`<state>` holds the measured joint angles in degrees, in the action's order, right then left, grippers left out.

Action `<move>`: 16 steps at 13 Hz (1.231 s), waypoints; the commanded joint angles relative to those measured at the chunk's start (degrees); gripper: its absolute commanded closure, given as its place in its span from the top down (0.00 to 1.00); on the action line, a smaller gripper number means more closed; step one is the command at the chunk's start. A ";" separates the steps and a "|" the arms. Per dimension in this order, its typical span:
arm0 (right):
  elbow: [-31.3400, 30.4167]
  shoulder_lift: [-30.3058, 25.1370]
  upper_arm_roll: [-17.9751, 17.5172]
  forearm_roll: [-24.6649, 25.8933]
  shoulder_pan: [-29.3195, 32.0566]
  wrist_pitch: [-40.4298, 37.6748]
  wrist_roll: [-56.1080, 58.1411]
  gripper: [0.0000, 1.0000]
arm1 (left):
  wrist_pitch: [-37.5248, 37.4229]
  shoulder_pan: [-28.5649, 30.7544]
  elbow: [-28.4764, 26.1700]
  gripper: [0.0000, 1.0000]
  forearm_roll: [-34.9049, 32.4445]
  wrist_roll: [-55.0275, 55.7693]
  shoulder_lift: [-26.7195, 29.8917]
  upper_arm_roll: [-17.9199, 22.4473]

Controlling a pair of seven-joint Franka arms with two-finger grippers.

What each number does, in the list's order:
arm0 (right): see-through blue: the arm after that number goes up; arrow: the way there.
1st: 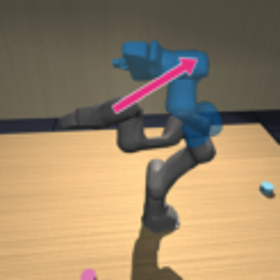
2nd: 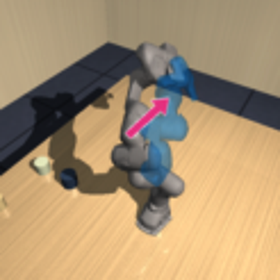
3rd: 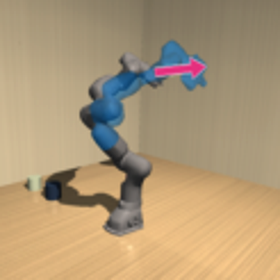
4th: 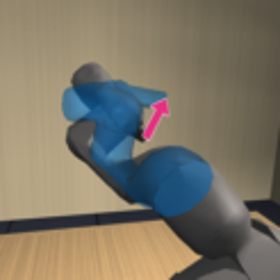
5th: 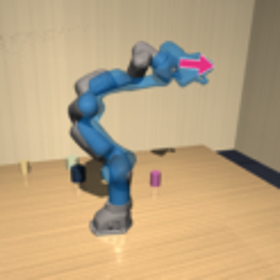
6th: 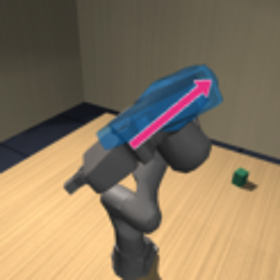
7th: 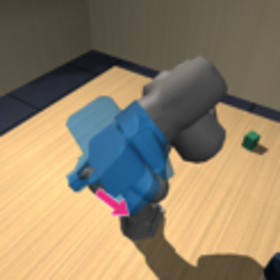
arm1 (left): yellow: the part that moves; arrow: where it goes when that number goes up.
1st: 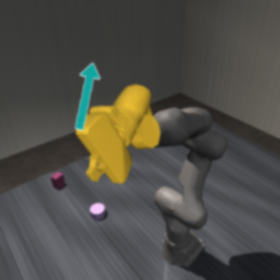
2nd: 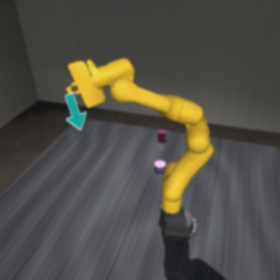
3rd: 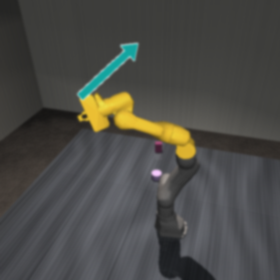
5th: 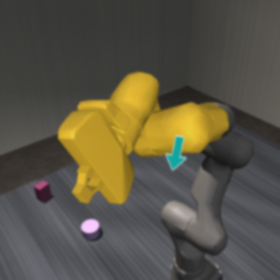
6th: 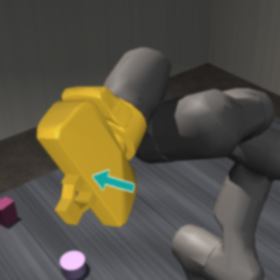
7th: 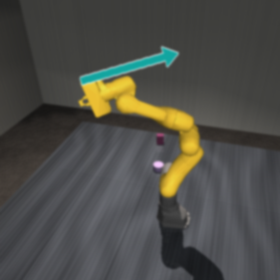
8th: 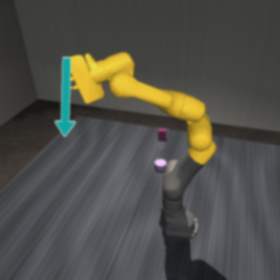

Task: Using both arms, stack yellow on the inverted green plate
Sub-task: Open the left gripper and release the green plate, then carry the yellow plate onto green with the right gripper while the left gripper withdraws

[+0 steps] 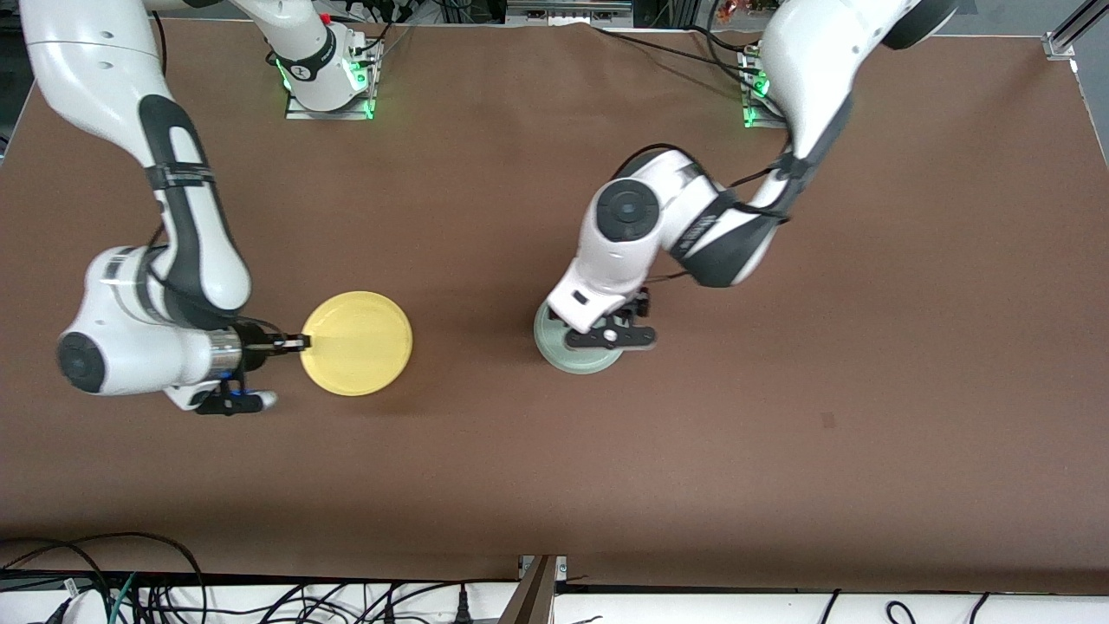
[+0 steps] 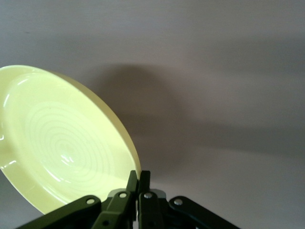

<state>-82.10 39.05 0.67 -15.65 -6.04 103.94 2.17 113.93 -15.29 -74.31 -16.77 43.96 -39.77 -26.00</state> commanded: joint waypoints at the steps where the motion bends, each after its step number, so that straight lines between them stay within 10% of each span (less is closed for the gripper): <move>1: -0.78 0.41 0.29 -5.24 -4.84 3.45 -5.66 0.00 | -5.10 6.14 -1.98 1.00 -0.10 -10.61 6.44 -0.28; 9: -0.78 3.05 0.20 -10.18 -20.67 19.18 -27.28 0.00 | -16.98 20.11 -2.32 1.00 1.91 -36.89 18.83 -0.20; 16: -1.31 5.77 0.29 -13.35 -28.24 21.21 -31.78 0.00 | -18.24 16.17 -16.25 1.00 11.48 -45.54 34.55 20.52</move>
<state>-82.83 43.86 0.39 -27.51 -33.73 124.18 -29.54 92.64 2.36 -80.45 -8.31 0.07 -12.80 -10.54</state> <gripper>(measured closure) 0.978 0.000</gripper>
